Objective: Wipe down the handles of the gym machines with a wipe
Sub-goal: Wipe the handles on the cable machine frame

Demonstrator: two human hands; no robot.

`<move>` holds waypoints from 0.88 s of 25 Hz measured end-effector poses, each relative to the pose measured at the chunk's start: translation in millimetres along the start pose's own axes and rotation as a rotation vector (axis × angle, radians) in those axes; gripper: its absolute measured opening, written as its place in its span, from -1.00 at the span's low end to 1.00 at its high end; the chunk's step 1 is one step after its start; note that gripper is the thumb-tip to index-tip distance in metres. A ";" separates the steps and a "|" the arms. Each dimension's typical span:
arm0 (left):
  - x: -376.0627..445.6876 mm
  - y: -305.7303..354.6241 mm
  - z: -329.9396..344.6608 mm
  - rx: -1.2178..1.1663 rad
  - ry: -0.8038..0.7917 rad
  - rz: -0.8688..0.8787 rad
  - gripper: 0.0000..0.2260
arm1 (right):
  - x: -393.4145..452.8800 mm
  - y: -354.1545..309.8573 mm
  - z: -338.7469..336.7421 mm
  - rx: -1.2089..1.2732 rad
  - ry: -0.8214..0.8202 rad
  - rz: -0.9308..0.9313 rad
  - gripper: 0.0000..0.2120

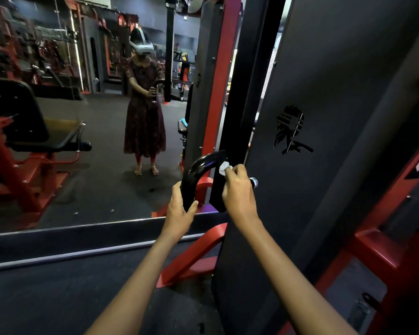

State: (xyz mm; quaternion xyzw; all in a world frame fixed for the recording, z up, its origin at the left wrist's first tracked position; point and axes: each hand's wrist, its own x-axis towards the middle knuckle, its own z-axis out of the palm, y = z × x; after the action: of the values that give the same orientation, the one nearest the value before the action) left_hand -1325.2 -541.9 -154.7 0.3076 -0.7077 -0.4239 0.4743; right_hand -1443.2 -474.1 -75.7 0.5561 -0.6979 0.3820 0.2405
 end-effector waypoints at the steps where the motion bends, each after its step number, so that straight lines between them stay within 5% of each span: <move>1: 0.1 -1.0 -0.1 -0.005 -0.001 0.001 -0.51 | 3.6 0.6 -1.6 0.031 0.029 -0.002 -0.73; 7: -0.8 -0.4 0.6 -0.016 0.019 0.005 -0.51 | 26.9 -8.8 13.5 0.007 0.086 -0.013 -0.65; 13: -0.6 -3.0 0.4 -0.016 0.009 0.001 -0.50 | 28.5 -10.0 -8.7 0.180 0.199 0.057 -0.77; 19: 0.0 -3.9 1.5 -0.027 0.020 0.000 -0.48 | 40.6 -26.8 10.5 0.068 0.006 0.025 -0.85; 22: -0.4 -2.6 2.1 -0.019 0.036 0.013 -0.47 | 20.8 -34.7 4.1 0.155 -0.066 -0.187 -0.83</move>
State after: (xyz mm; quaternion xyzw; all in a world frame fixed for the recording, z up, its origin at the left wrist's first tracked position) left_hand -1326.9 -542.0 -157.6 0.3060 -0.6969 -0.4220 0.4926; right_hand -1415.0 -492.7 -53.1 0.6480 -0.6187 0.3921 0.2086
